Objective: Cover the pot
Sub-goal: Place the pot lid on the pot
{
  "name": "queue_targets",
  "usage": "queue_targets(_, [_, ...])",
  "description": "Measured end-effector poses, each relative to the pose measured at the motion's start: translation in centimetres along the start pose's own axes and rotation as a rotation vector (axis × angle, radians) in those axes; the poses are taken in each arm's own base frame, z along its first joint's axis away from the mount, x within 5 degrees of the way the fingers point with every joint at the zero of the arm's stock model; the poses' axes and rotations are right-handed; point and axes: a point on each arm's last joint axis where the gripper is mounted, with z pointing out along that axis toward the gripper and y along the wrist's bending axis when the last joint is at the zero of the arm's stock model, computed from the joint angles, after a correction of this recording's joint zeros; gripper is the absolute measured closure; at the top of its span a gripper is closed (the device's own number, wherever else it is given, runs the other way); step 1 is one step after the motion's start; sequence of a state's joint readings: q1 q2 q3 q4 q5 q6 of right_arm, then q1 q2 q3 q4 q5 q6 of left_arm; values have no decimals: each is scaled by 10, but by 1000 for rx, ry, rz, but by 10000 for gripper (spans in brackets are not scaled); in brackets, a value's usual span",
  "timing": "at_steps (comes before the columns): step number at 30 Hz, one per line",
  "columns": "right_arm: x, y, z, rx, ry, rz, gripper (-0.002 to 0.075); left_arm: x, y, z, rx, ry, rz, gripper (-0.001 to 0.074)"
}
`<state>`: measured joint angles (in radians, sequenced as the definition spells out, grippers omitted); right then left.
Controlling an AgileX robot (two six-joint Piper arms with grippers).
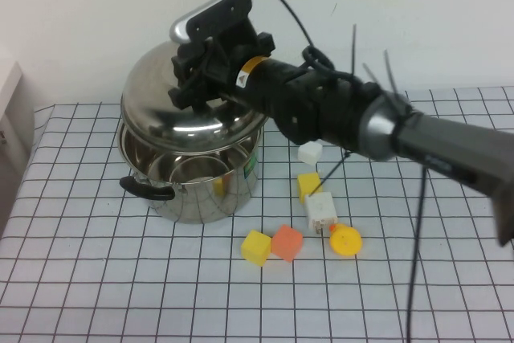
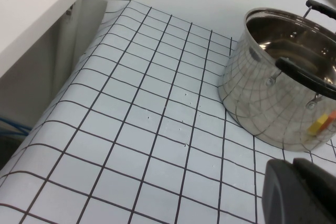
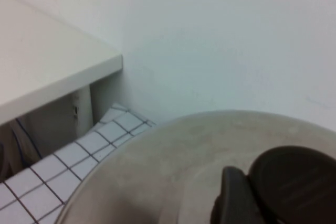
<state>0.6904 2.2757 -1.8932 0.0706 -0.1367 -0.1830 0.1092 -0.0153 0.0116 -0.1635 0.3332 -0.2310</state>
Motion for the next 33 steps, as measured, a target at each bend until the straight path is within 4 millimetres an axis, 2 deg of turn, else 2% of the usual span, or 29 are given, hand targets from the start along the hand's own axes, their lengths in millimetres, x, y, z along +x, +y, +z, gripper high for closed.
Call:
queue_targets(7, [28,3,30,-8,43,1,372,0,0,0,0,0,0,738])
queue_targets(17, [61,6,49,-2,46,47,372,0,0,0,0,0,0,738])
queue_targets(33, [65,6,52,7,3,95,372,0,0,0,0,0,-2,738])
